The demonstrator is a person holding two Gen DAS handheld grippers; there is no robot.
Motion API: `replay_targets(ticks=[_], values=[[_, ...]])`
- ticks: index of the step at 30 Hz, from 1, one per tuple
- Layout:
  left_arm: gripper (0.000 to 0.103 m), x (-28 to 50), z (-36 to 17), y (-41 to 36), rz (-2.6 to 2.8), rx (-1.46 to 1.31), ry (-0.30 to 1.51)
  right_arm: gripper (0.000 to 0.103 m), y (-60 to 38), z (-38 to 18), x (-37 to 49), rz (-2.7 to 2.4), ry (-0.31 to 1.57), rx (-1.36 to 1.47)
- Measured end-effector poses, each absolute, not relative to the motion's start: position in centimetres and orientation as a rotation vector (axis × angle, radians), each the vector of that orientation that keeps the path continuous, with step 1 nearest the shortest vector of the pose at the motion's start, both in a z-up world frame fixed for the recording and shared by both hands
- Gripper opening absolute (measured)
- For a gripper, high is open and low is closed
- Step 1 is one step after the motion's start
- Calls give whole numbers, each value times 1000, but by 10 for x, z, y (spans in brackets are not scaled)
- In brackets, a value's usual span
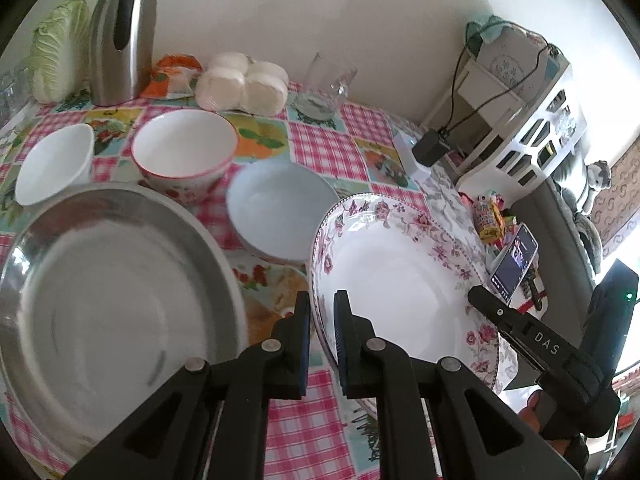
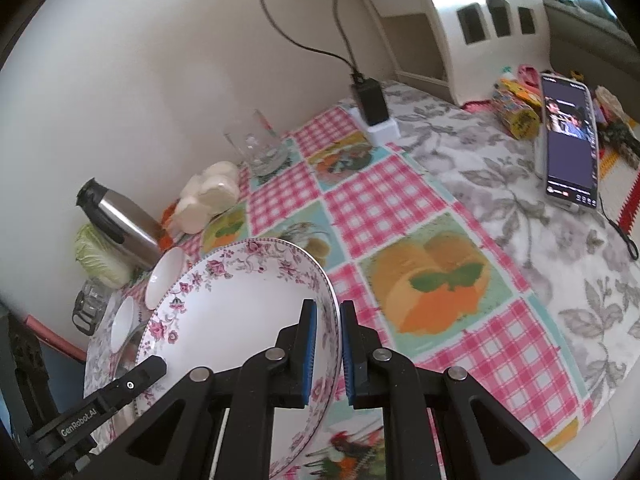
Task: Organize plates and bowls
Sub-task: 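Lift the floral plate with both grippers and carry it over the steel plate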
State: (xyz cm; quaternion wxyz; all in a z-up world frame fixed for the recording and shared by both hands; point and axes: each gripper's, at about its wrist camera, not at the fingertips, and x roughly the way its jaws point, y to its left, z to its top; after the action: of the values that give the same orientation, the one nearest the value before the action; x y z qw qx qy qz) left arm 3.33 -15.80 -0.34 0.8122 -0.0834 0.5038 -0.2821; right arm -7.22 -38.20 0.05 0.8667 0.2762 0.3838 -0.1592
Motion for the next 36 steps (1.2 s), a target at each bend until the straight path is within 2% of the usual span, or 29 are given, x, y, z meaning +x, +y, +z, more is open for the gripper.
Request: replay_targets(ticks=[36], values=[[11, 89, -14, 10, -412, -426, 1097, 13, -228, -16, 1, -150, 913, 452]])
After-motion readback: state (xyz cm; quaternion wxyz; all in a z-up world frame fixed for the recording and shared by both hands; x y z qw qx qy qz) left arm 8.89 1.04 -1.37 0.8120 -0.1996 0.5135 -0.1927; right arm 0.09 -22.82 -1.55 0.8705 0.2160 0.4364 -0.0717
